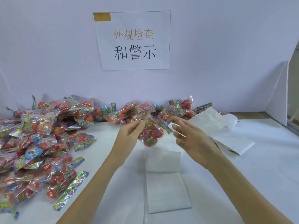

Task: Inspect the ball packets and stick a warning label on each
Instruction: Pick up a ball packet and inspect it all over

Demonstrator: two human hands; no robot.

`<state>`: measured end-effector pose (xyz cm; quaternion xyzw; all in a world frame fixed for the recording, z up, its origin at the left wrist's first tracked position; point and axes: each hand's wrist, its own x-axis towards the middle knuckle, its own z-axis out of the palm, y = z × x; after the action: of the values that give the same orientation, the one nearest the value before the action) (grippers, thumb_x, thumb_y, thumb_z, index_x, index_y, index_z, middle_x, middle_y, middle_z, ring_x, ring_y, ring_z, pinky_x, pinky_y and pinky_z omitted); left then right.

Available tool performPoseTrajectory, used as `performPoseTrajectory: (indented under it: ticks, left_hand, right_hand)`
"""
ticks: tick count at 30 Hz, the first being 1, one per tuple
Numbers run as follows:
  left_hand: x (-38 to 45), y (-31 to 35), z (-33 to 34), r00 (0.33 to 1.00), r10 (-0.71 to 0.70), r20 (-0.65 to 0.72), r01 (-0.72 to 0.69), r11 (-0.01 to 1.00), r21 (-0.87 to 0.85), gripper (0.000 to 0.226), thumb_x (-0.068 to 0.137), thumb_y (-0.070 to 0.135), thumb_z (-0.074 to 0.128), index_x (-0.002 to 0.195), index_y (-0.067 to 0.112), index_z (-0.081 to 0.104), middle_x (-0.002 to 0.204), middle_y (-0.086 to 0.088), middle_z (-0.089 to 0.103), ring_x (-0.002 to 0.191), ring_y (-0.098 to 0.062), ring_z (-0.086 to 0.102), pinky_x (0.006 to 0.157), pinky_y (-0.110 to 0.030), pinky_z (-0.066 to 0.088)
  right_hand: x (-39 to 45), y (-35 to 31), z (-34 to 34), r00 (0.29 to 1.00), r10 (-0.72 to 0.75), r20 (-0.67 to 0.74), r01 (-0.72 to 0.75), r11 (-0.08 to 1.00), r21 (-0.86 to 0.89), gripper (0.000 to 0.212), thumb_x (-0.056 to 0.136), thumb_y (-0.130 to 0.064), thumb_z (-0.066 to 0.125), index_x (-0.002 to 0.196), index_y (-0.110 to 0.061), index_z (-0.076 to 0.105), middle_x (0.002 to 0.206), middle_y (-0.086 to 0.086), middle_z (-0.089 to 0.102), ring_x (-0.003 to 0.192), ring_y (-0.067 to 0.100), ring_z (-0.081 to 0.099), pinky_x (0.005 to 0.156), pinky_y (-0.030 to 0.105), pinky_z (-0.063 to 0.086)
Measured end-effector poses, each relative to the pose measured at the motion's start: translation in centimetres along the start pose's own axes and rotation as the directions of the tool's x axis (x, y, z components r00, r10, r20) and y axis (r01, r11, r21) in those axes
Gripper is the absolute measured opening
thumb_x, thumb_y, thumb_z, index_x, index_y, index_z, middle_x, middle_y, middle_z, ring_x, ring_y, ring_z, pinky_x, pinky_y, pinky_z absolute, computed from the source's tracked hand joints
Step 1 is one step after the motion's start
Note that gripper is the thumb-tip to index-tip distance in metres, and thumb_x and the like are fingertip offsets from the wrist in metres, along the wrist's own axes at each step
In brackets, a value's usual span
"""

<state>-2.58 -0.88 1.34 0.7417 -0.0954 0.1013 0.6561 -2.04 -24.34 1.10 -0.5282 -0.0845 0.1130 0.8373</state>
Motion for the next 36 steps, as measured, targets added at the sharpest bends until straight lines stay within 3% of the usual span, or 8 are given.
performPoseTrajectory:
  ticks: [5,12,15,18,24,28,32,36]
  left_hand:
    - [-0.8,0.6,1.1,0.989,-0.017,0.148,0.015,1.0,0.013,0.017,0.1,0.03,0.065,0.101,0.033,0.082,0.099,0.007,0.081,0.092,-0.008,0.076,0.074,-0.014,0.054]
    - [-0.9,0.7,1.5,0.99,-0.062,0.124,0.049,0.993,0.104,0.033,0.083,0.056,0.071,0.097,0.026,0.076,0.082,-0.002,0.079,0.077,-0.025,0.072,0.064,-0.02,0.051]
    - [-0.9,0.5,1.6,0.988,-0.092,0.125,0.074,0.987,0.141,0.038,0.083,0.062,0.065,0.093,0.026,0.07,0.069,0.008,0.073,0.059,-0.013,0.057,0.058,-0.015,0.044]
    - [-1.0,0.6,1.7,0.987,-0.061,0.151,0.05,0.996,0.078,0.033,0.091,0.052,0.063,0.095,0.02,0.072,0.085,0.006,0.079,0.072,-0.005,0.066,0.067,-0.013,0.05]
    - [-0.9,0.1,1.8,0.998,-0.044,0.048,0.046,0.998,-0.041,0.013,0.099,0.016,0.069,0.105,0.017,0.08,0.097,0.003,0.081,0.09,-0.012,0.076,0.075,-0.014,0.055]
    - [-0.9,0.0,1.9,0.989,-0.13,0.065,0.139,0.979,-0.151,0.017,0.097,0.015,0.072,0.11,0.017,0.082,0.104,-0.004,0.081,0.097,-0.022,0.077,0.086,-0.027,0.061]
    - [-0.8,0.3,1.7,0.969,-0.198,0.149,0.232,0.936,-0.265,0.024,0.089,0.026,0.074,0.11,0.017,0.083,0.11,-0.007,0.08,0.096,-0.018,0.075,0.076,-0.024,0.06]
    - [-0.6,0.3,1.5,0.962,-0.227,0.15,0.265,0.91,-0.32,0.027,0.084,0.032,0.074,0.106,0.02,0.084,0.107,-0.007,0.08,0.087,-0.012,0.073,0.071,-0.023,0.058]
  right_hand:
    - [-0.2,0.9,1.0,0.994,-0.109,0.006,0.107,0.955,-0.278,0.044,0.082,-0.049,0.077,0.119,-0.025,0.078,0.115,0.005,0.077,0.11,0.024,0.071,0.096,0.031,0.054]
    - [-0.5,0.9,1.9,0.982,-0.19,0.023,0.179,0.87,-0.459,0.027,0.087,-0.042,0.075,0.104,-0.022,0.08,0.098,0.002,0.08,0.09,0.013,0.073,0.081,0.022,0.058]
    - [-0.2,1.3,1.9,0.97,-0.232,-0.077,0.166,0.855,-0.49,0.011,0.096,-0.026,0.074,0.099,-0.016,0.077,0.092,0.005,0.078,0.081,0.014,0.071,0.075,0.029,0.058]
    - [0.0,1.5,1.4,0.95,-0.272,-0.153,0.172,0.867,-0.468,0.011,0.1,-0.024,0.07,0.1,-0.015,0.077,0.094,0.011,0.077,0.082,0.015,0.071,0.08,0.036,0.058]
    - [0.1,1.5,1.2,0.927,-0.341,-0.158,0.204,0.81,-0.549,0.015,0.103,-0.02,0.064,0.095,-0.021,0.077,0.091,0.001,0.078,0.086,0.012,0.073,0.077,0.022,0.057]
    - [0.0,1.6,1.3,0.914,-0.385,-0.131,0.241,0.773,-0.587,0.017,0.096,-0.029,0.074,0.087,-0.015,0.073,0.084,0.012,0.074,0.074,0.016,0.066,0.07,0.027,0.053]
    - [-0.1,0.9,1.2,0.924,-0.357,-0.136,0.269,0.862,-0.43,0.016,0.094,-0.019,0.076,0.081,-0.01,0.073,0.083,0.007,0.077,0.076,0.009,0.07,0.074,0.017,0.054]
    - [-0.1,1.1,1.1,0.939,-0.319,-0.126,0.224,0.848,-0.48,0.02,0.102,-0.03,0.065,0.097,-0.014,0.075,0.095,0.007,0.078,0.086,0.014,0.071,0.079,0.028,0.057]
